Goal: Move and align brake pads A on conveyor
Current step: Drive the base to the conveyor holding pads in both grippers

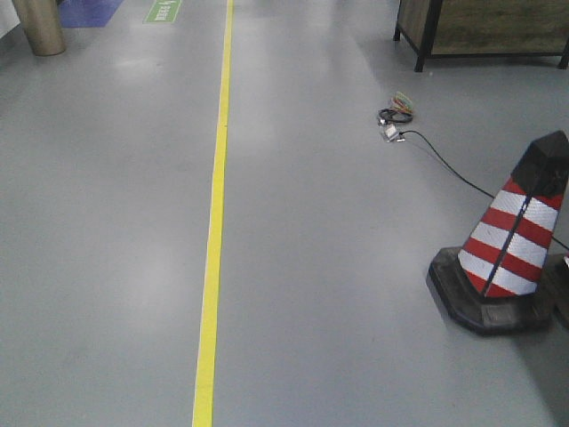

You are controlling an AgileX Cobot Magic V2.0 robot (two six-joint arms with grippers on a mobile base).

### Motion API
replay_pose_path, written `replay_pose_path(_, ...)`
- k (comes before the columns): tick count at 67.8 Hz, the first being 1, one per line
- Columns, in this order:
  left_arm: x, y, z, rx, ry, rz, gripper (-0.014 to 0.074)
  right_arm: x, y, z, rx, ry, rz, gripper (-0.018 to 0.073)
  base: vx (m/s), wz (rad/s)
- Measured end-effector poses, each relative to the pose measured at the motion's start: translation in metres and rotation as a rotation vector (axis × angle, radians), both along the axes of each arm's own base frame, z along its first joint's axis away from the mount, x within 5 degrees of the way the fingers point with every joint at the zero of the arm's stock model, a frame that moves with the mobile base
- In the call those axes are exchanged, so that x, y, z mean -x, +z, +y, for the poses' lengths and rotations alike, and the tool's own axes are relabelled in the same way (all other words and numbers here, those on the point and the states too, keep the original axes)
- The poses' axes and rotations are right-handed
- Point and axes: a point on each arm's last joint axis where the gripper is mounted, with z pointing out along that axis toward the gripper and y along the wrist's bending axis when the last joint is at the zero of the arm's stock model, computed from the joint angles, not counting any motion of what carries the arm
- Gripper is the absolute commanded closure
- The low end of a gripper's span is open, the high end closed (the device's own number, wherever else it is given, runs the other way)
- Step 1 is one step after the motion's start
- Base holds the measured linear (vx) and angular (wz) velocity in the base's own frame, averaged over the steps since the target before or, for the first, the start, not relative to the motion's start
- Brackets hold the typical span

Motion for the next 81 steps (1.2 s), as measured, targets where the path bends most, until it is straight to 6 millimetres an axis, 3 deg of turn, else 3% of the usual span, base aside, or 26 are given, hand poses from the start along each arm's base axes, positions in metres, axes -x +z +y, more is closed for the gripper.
replay_pose_path(45,0.0000,0.0000,0.0001,-0.002,0.001,0.000,0.0602,0.0000,0.0000,0.0000,-0.001,0.000,0.000,0.0566,0.52,-0.03)
replay_pose_path(81,0.0000,0.0000,0.0001,-0.002,0.001,0.000,0.0602,0.0000,0.0000,0.0000,-0.001,0.000,0.000,0.0566,0.30,-0.75)
